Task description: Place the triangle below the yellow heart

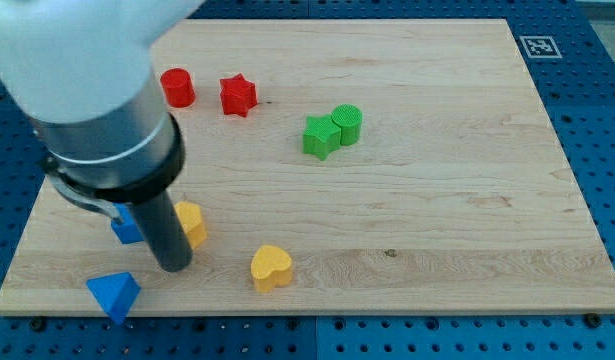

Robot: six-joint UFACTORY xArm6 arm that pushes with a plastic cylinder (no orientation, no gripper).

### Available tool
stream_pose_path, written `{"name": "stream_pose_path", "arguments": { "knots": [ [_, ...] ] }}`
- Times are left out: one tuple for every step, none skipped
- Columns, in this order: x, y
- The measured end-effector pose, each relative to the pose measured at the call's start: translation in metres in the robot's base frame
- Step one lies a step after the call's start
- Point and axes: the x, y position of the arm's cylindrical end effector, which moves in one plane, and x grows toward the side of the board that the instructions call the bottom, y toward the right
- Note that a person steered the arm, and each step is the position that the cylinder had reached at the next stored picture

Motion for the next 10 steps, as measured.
{"name": "stream_pose_path", "arguments": {
  "knots": [
    [-0.004, -0.036],
    [-0.004, -0.082],
    [-0.005, -0.135],
    [0.006, -0.162],
    [0.041, -0.155],
    [0.042, -0.143],
    [0.041, -0.143],
    [0.042, -0.109],
    [0.042, -0.022],
    [0.042, 0.056]
  ]
}}
